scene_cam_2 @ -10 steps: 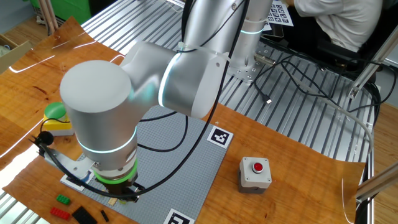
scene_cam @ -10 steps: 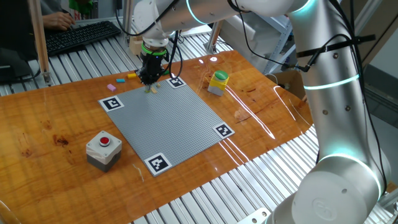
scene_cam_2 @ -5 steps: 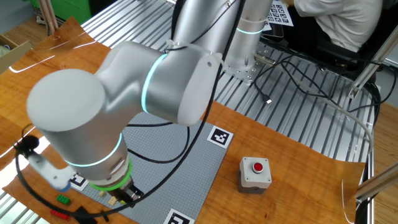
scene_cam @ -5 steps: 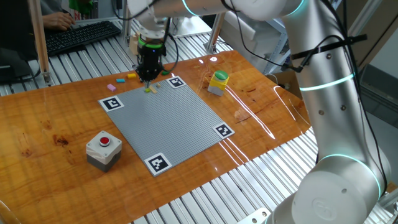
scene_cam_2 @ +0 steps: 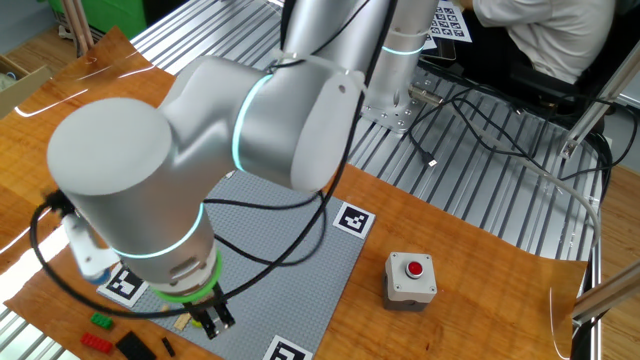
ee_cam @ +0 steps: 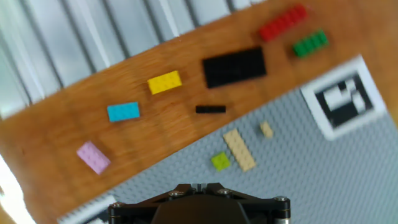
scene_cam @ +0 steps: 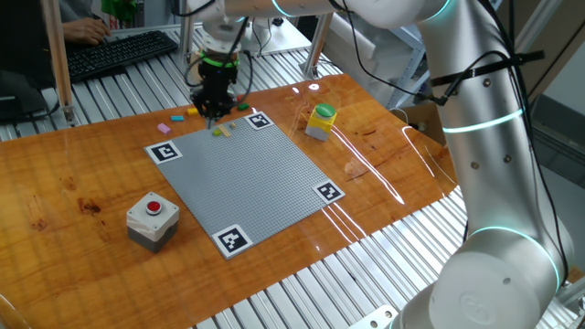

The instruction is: Build with small Lego blocks

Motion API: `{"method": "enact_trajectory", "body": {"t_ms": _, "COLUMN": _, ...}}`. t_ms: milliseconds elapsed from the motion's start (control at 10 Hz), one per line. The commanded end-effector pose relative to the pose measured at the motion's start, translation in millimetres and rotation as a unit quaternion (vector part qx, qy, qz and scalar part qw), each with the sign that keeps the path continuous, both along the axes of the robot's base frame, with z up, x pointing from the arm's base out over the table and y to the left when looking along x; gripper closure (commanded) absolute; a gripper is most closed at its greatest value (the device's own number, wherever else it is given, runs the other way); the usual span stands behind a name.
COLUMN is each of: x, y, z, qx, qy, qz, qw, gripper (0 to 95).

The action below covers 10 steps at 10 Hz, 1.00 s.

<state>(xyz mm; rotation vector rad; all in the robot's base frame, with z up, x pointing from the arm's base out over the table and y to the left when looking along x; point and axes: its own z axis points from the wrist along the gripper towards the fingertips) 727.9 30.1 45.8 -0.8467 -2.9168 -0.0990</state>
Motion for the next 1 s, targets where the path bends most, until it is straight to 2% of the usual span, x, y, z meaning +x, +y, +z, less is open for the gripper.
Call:
{"method": "enact_trajectory", "body": {"t_ms": 100, "x": 10.8, "y": 30.0, "z": 9.5, "qx": 0.000, "qy": 0.008, "qz": -0.155, "qw": 0.9879, "gripper": 95.0}}
{"method": "enact_trajectory", "body": {"t_ms": 400, "x": 19.7, "y": 42.8, "z": 9.1, "qx": -0.002, "qy": 0.004, "qz": -0.178, "qw": 0.9839, "gripper": 95.0}}
{"method": "enact_trajectory", "body": {"t_ms": 500, "x": 25.8, "y": 49.1, "z": 6.7, "qx": -0.003, "qy": -0.004, "qz": -0.183, "qw": 0.9831, "gripper": 95.0}}
{"method": "enact_trajectory", "body": {"t_ms": 600, "x": 27.2, "y": 50.5, "z": 6.5, "qx": -0.003, "qy": -0.006, "qz": -0.182, "qw": 0.9834, "gripper": 95.0}}
{"method": "enact_trajectory", "body": {"t_ms": 700, "x": 34.5, "y": 57.7, "z": 5.9, "qx": -0.006, "qy": -0.011, "qz": -0.146, "qw": 0.9892, "gripper": 95.0}}
{"method": "enact_trajectory", "body": {"t_ms": 900, "x": 41.9, "y": 66.0, "z": 2.4, "qx": -0.014, "qy": -0.017, "qz": -0.081, "qw": 0.9965, "gripper": 95.0}}
{"method": "enact_trajectory", "body": {"t_ms": 1000, "x": 45.6, "y": 69.3, "z": 1.3, "qx": -0.017, "qy": -0.019, "qz": -0.052, "qw": 0.9983, "gripper": 95.0}}
